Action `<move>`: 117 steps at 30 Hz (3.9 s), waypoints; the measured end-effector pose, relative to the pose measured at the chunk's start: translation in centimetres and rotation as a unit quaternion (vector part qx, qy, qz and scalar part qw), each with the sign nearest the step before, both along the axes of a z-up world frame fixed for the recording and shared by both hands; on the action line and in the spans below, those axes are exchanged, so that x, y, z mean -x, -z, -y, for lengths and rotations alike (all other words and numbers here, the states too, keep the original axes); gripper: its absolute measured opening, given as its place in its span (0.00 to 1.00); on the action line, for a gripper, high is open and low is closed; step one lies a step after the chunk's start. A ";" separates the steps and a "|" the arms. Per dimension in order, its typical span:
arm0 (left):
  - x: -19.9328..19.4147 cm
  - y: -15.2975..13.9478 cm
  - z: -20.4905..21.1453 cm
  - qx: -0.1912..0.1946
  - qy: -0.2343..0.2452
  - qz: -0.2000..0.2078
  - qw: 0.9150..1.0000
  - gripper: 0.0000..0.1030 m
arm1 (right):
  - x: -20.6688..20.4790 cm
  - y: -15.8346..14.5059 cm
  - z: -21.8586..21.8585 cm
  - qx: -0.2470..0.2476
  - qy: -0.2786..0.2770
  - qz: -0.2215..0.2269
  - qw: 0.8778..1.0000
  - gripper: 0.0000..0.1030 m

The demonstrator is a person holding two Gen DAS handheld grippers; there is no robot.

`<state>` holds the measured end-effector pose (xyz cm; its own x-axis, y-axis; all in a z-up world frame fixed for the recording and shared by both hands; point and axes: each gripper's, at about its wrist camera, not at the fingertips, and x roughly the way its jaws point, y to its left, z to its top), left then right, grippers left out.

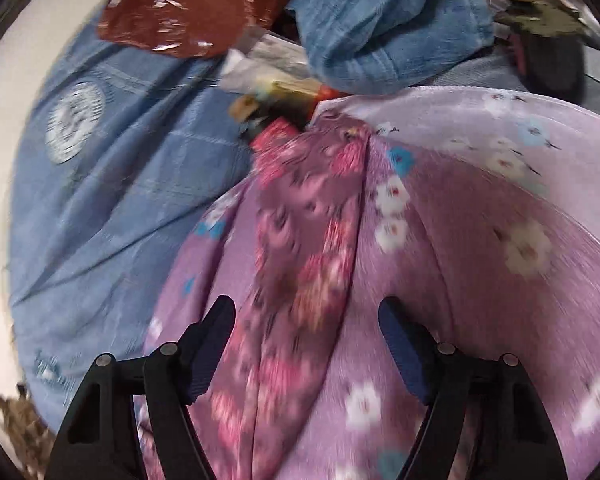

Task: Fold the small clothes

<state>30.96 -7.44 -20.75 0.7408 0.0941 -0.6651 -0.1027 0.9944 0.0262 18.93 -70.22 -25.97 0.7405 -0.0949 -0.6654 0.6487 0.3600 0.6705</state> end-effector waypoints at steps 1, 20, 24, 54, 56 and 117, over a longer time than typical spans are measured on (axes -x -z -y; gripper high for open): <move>-0.2 0.2 0.1 -0.006 0.000 0.002 1.000 1.00 | -0.9 -0.4 0.1 0.017 0.000 -0.012 1.000 0.74; -1.3 1.4 1.4 -0.049 0.026 0.001 0.998 1.00 | -7.7 -3.9 0.3 0.176 -0.001 -0.190 0.966 0.04; -0.7 0.4 0.5 -0.049 0.019 0.017 0.998 1.00 | -3.7 -6.4 -0.2 0.121 -0.013 -0.074 0.990 0.04; -1.0 -1.9 -18.2 0.001 -0.168 0.002 0.986 1.00 | -19.1 -3.0 -49.6 0.031 -0.380 0.017 0.924 0.13; -1.1 -1.9 -18.2 0.002 -0.166 0.001 0.986 1.00 | -19.0 -1.5 -50.8 0.017 -0.396 -0.005 0.918 0.26; -6.6 4.0 -4.9 0.181 0.097 -0.115 0.972 0.12 | -10.5 0.5 -32.3 -0.019 -0.312 0.013 0.950 0.34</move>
<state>37.56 -2.53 -24.75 0.5486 -0.3042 -0.7787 0.0552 0.9426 -0.3293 29.47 -37.92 -26.51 0.6604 0.3915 -0.6408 0.3003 0.6444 0.7033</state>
